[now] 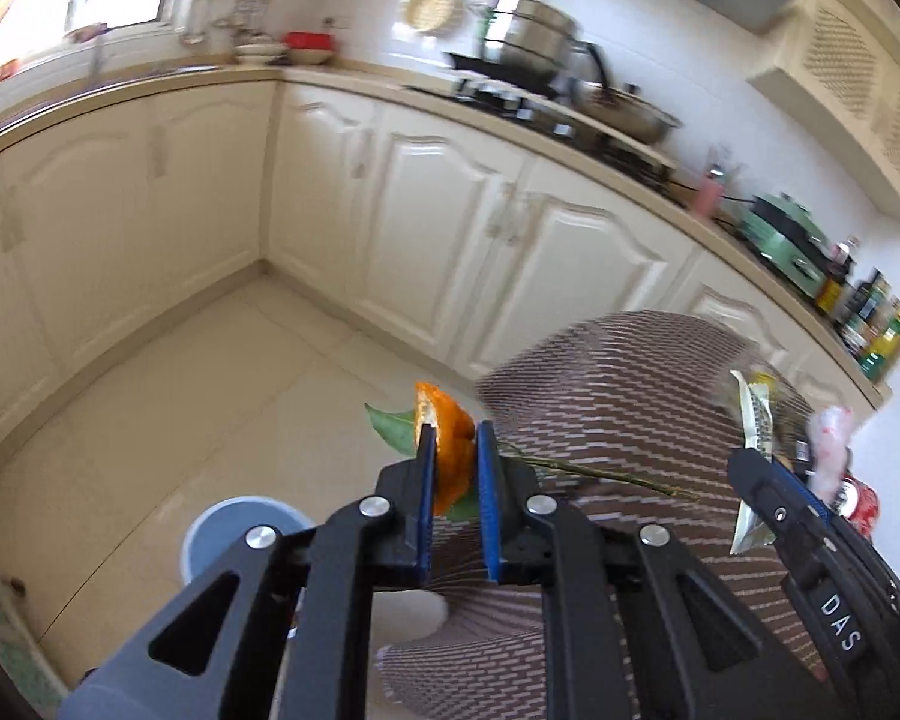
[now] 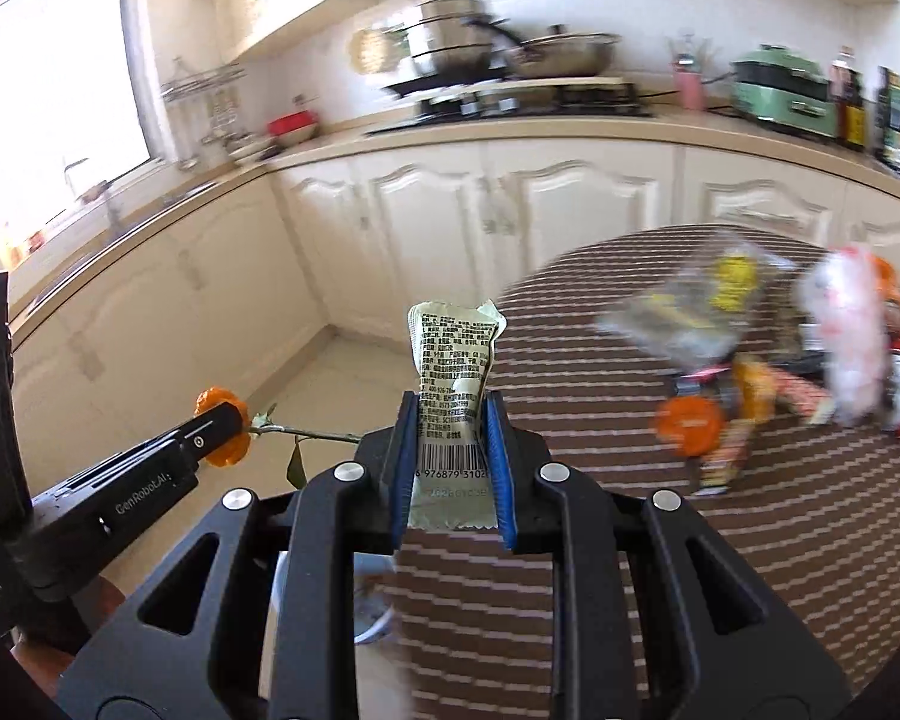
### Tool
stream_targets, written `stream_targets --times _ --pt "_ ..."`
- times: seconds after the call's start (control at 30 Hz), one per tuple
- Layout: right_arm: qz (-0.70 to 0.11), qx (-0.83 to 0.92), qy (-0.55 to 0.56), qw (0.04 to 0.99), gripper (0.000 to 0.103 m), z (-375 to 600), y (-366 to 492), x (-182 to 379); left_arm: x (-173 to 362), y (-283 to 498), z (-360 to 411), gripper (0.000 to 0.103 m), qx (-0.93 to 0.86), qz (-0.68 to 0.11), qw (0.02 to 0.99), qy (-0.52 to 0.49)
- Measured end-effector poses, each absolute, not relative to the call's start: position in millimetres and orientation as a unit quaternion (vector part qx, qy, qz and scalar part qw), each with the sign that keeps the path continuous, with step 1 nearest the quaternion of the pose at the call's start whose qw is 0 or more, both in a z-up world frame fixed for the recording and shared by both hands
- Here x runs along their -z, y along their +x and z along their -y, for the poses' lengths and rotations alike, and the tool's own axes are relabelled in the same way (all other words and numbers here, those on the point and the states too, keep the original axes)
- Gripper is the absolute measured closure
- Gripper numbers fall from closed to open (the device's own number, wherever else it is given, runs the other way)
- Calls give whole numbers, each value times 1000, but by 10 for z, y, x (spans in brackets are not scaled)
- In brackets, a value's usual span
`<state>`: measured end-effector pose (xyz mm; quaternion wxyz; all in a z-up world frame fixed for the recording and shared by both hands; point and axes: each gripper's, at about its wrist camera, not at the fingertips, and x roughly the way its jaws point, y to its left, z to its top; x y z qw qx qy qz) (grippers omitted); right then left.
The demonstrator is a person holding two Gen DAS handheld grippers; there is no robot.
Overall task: Collect trash
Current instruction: 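Carry the peel and wrapper over the blue bin and open both tools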
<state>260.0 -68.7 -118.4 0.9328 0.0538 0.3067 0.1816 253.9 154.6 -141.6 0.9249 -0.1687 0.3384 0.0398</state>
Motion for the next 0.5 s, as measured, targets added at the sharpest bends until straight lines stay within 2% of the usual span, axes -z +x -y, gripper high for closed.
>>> stream_targets --times 0.27,0.5 --pt "-356 -272 25 894 81 -343 2714 1518 1791 2343 -2516 91 -138 -371 897 -195" --pt "-401 -304 -6 864 81 -949 2806 1964 2230 2410 -3015 90 -186 -420 863 -210"
